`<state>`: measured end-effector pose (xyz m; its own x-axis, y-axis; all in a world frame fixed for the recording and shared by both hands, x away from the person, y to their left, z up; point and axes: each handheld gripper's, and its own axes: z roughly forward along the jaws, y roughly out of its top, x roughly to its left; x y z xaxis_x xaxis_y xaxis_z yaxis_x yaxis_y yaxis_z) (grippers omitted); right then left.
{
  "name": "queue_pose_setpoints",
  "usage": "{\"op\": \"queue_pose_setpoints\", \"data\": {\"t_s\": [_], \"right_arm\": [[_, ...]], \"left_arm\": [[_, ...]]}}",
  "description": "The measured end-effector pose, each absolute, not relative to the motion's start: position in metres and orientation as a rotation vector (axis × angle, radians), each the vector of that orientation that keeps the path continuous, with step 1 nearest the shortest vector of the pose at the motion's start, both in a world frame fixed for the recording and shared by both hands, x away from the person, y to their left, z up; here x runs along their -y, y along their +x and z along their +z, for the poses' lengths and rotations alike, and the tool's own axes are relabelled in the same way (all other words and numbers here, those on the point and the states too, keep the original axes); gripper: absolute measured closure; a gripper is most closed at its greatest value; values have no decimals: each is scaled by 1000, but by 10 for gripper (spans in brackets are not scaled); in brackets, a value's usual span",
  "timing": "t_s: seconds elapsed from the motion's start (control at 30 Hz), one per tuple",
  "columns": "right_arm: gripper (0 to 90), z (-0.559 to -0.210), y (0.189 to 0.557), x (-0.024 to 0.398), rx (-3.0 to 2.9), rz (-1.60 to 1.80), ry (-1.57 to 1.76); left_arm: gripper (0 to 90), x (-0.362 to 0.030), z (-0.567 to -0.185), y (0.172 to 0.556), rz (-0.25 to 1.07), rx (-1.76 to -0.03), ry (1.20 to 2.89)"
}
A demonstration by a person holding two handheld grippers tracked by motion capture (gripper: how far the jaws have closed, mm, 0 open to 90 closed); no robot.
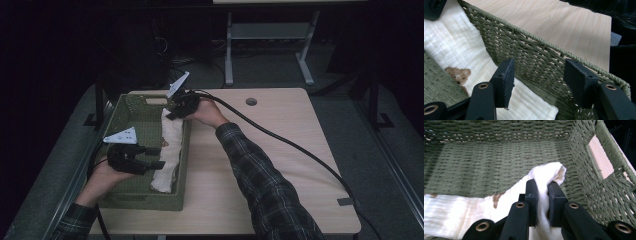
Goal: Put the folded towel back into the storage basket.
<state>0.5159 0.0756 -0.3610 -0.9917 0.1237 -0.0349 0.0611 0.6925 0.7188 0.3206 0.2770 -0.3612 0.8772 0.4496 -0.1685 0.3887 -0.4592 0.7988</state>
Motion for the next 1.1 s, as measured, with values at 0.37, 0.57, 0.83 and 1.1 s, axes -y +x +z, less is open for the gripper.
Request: {"op": "queue_pose_setpoints", "data": {"t_s": [0.37, 0.57, 0.83, 1.1], "right_arm": [[539, -355, 532, -68, -2714, 1212, 283], [467, -341, 530, -55, -2703, 1239, 322], [447, -333, 519, -35, -2725, 1262, 278], [437, -324, 509, -8, -2724, 1283, 249]], "left_arm": [[400, -278, -361, 321, 89, -615, 2089], [373, -274, -358, 322, 90, -619, 2088], [368, -257, -344, 325, 122, -632, 2078], [366, -228, -335, 323, 139, -630, 2094]]}}
